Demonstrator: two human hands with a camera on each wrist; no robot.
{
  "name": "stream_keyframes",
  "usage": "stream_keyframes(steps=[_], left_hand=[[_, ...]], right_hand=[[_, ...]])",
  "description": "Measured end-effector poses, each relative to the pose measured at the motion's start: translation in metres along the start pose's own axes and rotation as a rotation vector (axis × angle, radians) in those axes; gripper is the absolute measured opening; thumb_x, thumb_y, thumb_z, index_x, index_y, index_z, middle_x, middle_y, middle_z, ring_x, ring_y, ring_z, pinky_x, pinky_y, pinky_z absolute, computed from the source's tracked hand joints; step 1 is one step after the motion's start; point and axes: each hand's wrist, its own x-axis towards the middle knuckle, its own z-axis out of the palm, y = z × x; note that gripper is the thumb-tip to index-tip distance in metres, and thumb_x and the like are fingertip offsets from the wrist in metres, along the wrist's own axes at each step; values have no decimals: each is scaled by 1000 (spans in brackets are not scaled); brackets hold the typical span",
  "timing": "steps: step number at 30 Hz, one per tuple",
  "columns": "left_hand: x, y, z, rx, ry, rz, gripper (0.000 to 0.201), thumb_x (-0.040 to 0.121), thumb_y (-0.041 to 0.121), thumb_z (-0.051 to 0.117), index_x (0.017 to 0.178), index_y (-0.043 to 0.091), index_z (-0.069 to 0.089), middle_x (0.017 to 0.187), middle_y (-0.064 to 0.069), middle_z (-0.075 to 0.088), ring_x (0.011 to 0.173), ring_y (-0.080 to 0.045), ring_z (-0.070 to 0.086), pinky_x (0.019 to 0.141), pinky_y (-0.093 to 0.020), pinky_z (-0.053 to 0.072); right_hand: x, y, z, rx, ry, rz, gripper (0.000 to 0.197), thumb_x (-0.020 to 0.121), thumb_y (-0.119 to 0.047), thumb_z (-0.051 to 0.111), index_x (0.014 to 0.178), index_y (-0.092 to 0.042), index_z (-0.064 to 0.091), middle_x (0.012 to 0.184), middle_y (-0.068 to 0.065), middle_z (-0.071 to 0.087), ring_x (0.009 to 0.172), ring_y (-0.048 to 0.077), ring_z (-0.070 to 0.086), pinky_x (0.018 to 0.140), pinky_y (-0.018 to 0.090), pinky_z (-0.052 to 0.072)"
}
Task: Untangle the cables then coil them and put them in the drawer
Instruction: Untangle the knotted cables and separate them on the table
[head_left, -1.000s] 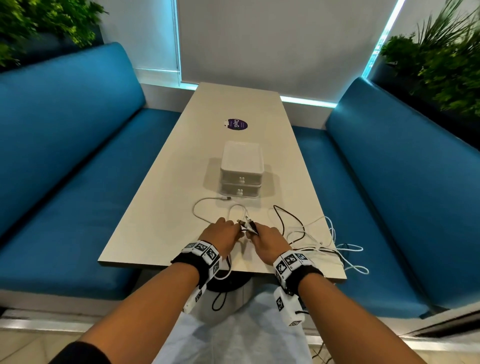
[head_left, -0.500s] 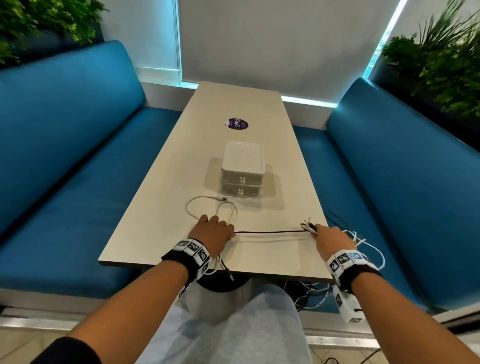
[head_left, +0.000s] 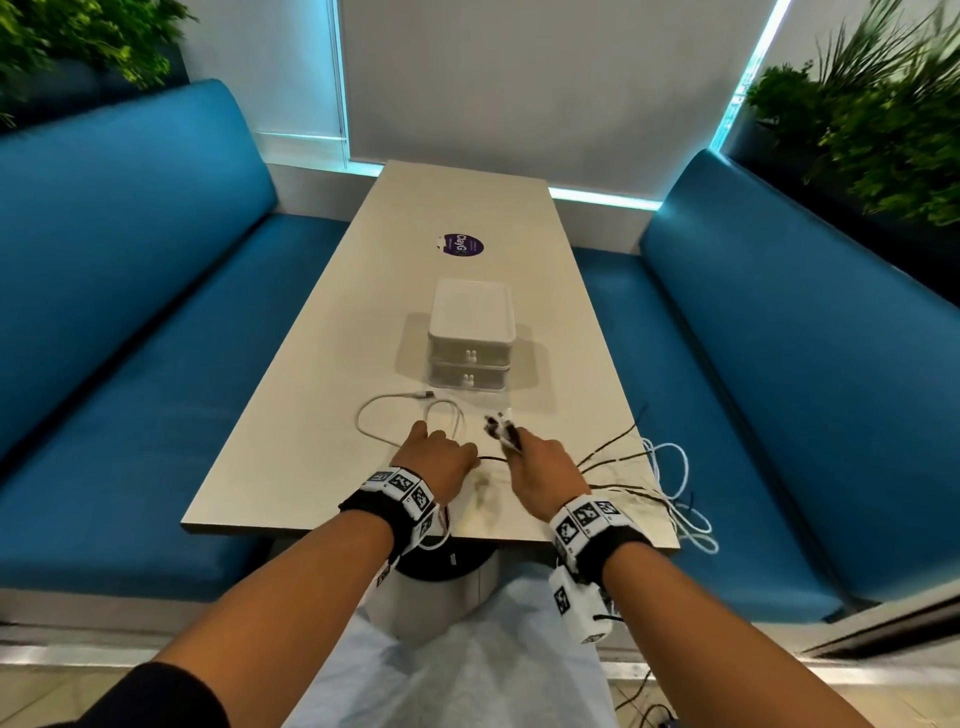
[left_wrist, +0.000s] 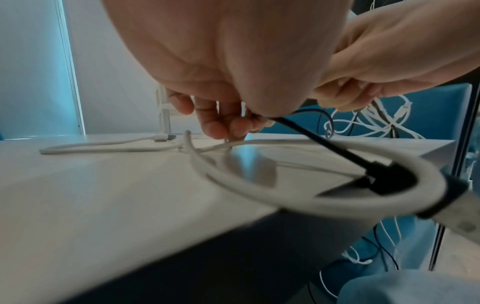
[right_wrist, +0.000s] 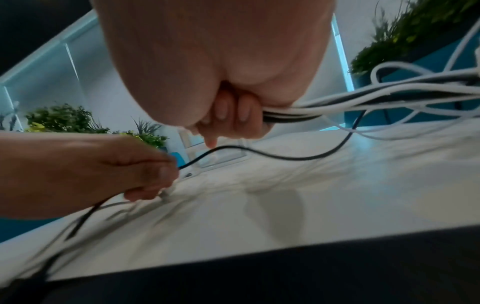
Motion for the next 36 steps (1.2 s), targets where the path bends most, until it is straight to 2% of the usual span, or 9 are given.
stream_keyframes(steps=[3,8,13,18,23,27,31,33,36], left_hand=[[2,3,-7,-17,52,19,28,94,10,40,119,19,52,99,-5,66,99,-30,58,86,-41,33],[1,0,-6,-176,67,14,28,105,29,34,115,8,49,98,-14,66,86,-36,61,66,-38,39],[-3,-7,0,-235,-11,-16,30,104,32,35,118,10,49,103,-15,64,93,-36,59,71,-35,38],[4,7,-7,-138,61,39,24,105,29,35,117,14,49,96,-12,66,89,-35,60,80,-36,37],[11,22,-18,-172,85,25,30,105,33,33,114,12,51,96,-15,68,89,-37,61,83,-38,41],[9,25,-21,-261,80,42,30,105,35,36,118,15,54,106,-12,67,99,-34,61,78,-34,33],[1,14,-14,-364,86,28,31,100,39,45,127,23,49,117,-4,62,107,-27,58,89,-38,38],[-3,6,-12,-415,89,-8,36,100,36,47,134,23,45,125,-2,57,113,-25,55,96,-37,38],[-10,-11,-12,-434,140,-41,35,100,24,46,135,22,46,133,-2,49,116,-27,52,97,-37,38]], right_hand=[[3,-6,14,25,-65,-46,28,99,-27,43,120,-15,57,105,17,68,99,38,59,80,44,50],[5,5,4,-43,-55,-20,26,99,-32,45,116,-20,60,100,16,68,94,38,61,77,42,52],[7,50,-22,-212,-25,200,31,101,-39,39,118,-20,57,101,14,65,90,35,64,72,36,50],[0,48,-27,-213,68,306,29,102,-31,36,119,-18,55,102,14,64,91,35,64,73,37,48],[-3,11,-16,-84,149,111,33,101,-30,39,133,-28,48,96,16,68,85,39,64,65,38,46],[-8,8,-6,-71,2,0,25,100,-33,42,118,-23,56,94,14,68,85,37,63,68,39,51],[-7,22,-13,-220,-24,-25,25,100,-38,41,116,-25,55,94,13,67,84,37,64,67,38,52],[-8,37,-23,-345,-44,44,24,100,-28,39,118,-22,54,98,13,66,87,36,65,68,38,50],[-11,69,-45,-419,-25,313,29,98,-13,36,118,-15,56,112,13,64,100,34,64,78,40,51]])
